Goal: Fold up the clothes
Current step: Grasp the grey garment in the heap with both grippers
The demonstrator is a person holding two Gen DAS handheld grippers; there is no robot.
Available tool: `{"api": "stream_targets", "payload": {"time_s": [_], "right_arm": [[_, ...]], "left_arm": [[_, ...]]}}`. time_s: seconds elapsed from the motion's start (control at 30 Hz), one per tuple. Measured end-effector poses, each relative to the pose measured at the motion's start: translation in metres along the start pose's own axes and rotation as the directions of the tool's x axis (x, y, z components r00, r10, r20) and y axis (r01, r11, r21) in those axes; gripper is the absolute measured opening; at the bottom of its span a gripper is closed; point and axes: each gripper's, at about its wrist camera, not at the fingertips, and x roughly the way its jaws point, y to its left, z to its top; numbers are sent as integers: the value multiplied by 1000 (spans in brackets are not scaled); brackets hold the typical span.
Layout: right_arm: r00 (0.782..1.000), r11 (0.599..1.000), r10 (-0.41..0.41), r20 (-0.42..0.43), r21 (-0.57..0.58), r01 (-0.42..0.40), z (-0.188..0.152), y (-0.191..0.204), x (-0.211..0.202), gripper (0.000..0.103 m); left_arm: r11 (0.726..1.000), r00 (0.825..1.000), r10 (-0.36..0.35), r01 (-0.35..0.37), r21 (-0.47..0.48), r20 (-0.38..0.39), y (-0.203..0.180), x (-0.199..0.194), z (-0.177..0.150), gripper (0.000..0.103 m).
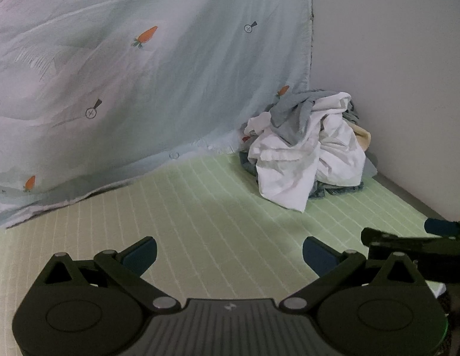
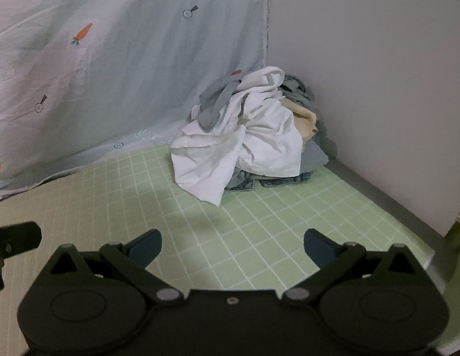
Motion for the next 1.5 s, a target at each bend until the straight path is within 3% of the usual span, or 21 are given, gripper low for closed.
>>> {"api": "stream_targets", "payload": {"time_s": [0.3,0.43,0.53,0.73,0.87,0.93,0.97,1.07,1.1,1.13,1.17,1.2,1.23,1.33,1.4,1.5], "right_arm": [[998,994,45,48,96,-49,40,-31,67,103],[997,988,41,67,144,-50,85,-59,115,103],[991,986,18,133,161,-40,130,-84,149,103],[974,987,-45,221,158,10,225,-126,228,103],[985,971,-28,172,237,-14,260,-147,287,100],[990,964,-17,139,265,-21,267,-152,309,85],[992,961,-10,125,275,-25,270,-154,318,84],[995,961,37,91,270,-60,271,-152,332,66],[995,961,54,80,266,-74,271,-151,335,52],[995,961,66,79,263,-85,271,-150,336,45],[993,961,72,91,260,-93,270,-149,334,41],[991,964,76,108,247,-101,271,-147,330,25],[987,970,76,138,220,-105,272,-143,322,16],[961,983,78,266,141,-118,276,-127,282,14],[929,986,115,352,74,-150,283,-110,244,13],[862,976,207,462,-35,-216,294,-75,179,12]], "left_arm": [[1000,1000,5,-5,-20,-2,-2,70,59,103],[1000,1000,6,-6,-4,-6,-7,118,98,103],[1000,1000,-6,6,-3,-9,-10,161,133,103],[994,994,-108,108,-12,-10,-20,248,191,101],[976,975,-220,220,1,-11,-42,293,206,97],[961,961,-275,275,8,-11,-52,315,213,90],[953,953,-302,302,11,-12,-57,327,217,87],[924,924,-382,382,20,-14,-73,361,227,68],[913,913,-407,407,12,-21,-78,370,229,49],[903,902,-430,430,-13,-36,-81,376,229,22],[896,895,-443,442,-37,-44,-83,378,229,8],[896,896,-443,440,-59,-43,-83,375,230,3],[897,898,-439,435,-72,-34,-81,370,231,2],[911,914,-404,406,-76,40,-65,335,239,2],[922,924,-370,378,-87,101,-46,303,248,2],[939,933,-294,322,-121,206,-12,247,260,2]]}}
